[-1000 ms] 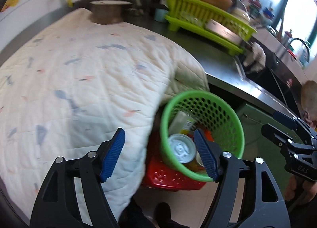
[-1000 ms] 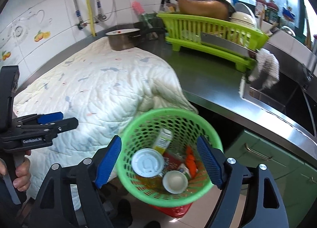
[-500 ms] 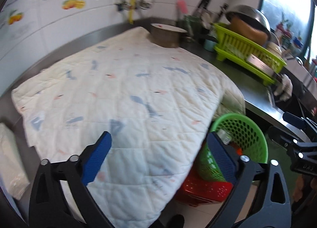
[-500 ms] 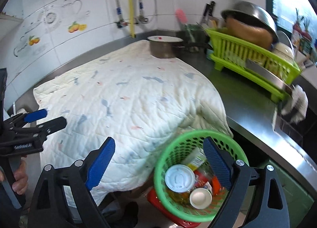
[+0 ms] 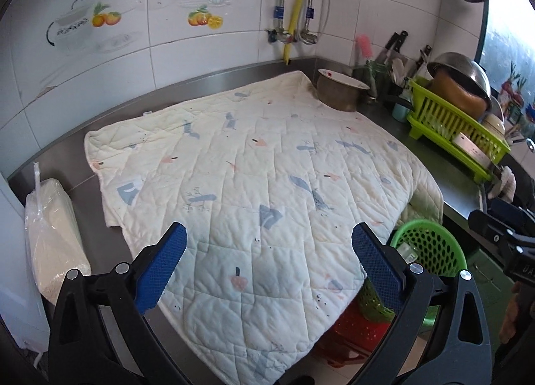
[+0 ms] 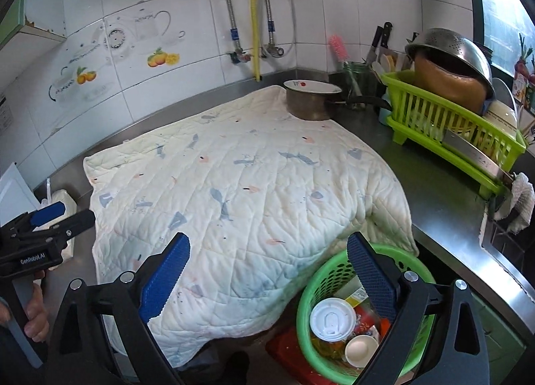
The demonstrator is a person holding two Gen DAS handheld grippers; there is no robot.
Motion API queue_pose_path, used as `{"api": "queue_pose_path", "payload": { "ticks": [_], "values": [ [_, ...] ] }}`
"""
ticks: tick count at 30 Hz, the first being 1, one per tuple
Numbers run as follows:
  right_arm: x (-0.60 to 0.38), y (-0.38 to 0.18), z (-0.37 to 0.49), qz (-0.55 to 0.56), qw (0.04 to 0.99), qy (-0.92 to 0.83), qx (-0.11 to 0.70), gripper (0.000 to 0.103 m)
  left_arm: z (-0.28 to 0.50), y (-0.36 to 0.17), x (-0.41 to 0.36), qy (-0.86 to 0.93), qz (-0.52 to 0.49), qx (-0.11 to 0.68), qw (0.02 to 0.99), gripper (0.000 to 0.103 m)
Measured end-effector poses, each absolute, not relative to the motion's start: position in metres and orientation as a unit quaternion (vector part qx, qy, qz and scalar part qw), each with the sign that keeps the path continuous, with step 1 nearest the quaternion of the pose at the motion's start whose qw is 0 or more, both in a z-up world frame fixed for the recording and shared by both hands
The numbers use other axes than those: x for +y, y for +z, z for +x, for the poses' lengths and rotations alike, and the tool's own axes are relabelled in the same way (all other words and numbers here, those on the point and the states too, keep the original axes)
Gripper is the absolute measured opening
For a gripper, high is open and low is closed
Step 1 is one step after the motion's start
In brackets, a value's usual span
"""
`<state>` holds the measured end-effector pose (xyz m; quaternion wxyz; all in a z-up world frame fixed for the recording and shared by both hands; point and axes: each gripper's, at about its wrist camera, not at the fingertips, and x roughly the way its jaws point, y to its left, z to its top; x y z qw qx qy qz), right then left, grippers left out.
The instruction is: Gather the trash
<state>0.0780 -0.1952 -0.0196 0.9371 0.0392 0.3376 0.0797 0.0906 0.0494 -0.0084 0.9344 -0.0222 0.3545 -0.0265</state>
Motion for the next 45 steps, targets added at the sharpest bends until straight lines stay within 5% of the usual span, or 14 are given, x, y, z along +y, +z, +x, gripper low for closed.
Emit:
{"api": "queue_pose_path", "payload": {
  "ticks": [45],
  "values": [
    [-0.196, -0.015, 0.065, 0.056, 0.939, 0.076, 0.332, 0.093, 0.081, 0.009, 0.038, -0.016, -0.004, 0.334, 0.942, 0.098]
  ]
}}
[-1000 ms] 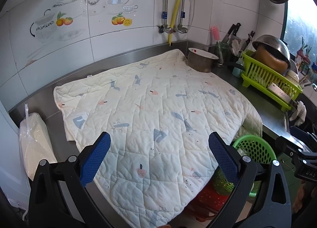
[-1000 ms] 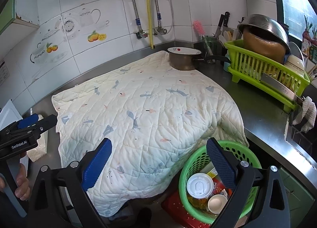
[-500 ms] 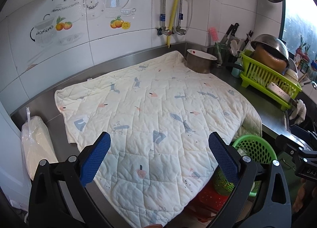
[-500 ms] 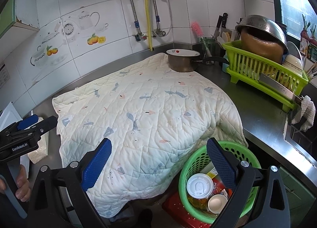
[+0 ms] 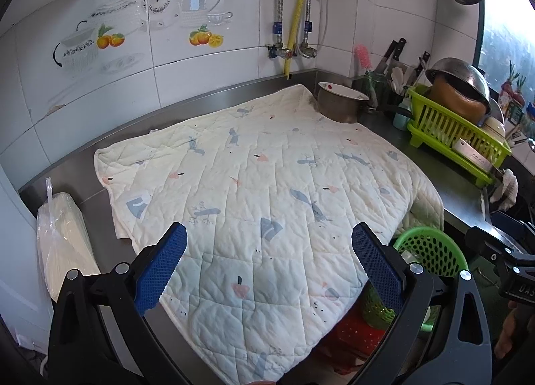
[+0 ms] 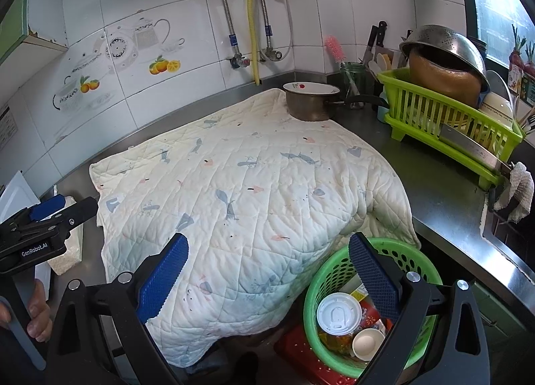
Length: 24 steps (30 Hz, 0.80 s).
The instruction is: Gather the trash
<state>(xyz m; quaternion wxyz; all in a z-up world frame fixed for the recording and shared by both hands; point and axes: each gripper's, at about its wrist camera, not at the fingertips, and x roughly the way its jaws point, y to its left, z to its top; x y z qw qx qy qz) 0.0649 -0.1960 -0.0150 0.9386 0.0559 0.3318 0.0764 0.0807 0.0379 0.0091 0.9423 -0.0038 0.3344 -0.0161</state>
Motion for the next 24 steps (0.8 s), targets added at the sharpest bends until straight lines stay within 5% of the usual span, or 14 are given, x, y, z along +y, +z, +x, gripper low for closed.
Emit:
{"api": "queue_pose_path", "payload": {
  "ticks": [24],
  "values": [
    [-0.1886, -0.0142, 0.0694, 0.041, 0.937, 0.105, 0.329, 0.093, 0.0754, 0.0096, 0.0401, 0.011, -0.014, 0.333, 0.943, 0.098]
  ]
}}
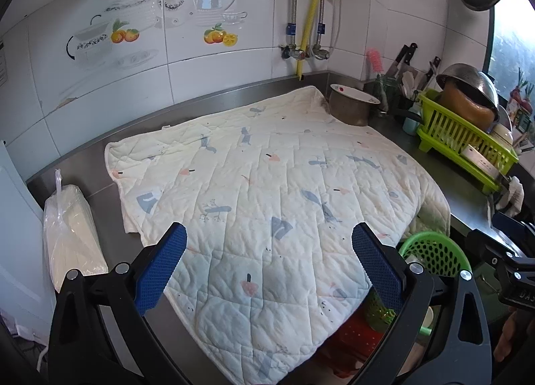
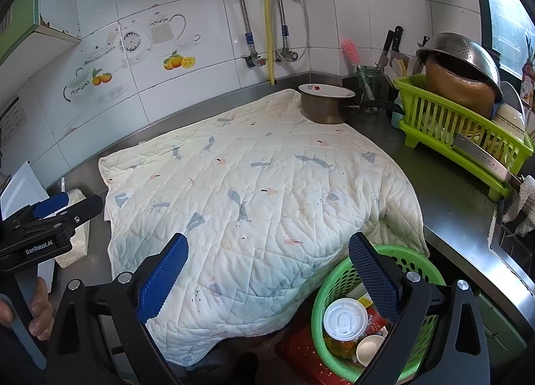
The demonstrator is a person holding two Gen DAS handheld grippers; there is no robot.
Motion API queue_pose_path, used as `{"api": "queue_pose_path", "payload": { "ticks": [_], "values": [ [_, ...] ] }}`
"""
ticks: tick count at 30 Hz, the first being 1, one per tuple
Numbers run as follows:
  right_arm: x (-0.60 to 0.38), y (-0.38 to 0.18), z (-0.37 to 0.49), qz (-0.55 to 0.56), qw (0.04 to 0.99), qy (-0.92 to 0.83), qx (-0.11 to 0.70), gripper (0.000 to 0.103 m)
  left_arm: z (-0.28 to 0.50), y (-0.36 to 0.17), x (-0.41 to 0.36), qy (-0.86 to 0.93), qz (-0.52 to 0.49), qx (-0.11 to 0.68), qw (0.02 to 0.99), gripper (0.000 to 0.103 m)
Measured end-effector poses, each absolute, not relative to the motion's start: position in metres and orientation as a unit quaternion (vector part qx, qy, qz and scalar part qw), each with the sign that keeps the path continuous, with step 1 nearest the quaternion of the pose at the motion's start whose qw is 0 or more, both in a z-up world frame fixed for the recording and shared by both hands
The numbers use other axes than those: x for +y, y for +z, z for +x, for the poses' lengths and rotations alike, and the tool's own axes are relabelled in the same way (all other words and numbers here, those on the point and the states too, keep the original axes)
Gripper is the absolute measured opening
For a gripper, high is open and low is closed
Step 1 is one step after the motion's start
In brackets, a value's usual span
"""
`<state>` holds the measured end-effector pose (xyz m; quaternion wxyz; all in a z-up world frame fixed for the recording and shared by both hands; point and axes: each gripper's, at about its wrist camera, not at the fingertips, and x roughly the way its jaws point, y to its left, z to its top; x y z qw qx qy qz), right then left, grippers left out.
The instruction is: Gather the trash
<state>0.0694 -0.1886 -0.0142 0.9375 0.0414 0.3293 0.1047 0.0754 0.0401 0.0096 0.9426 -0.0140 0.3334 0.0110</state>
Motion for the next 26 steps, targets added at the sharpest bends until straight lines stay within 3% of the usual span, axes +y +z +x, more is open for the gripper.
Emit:
{"api": "queue_pose_path", "payload": {
  "ticks": [26],
  "values": [
    [-0.188, -0.015, 0.063, 0.041, 0.937, 0.104, 0.33, 0.094, 0.069, 0.012, 0.027, -0.003, 0.001, 0.321, 0.947, 0.098]
  ]
}}
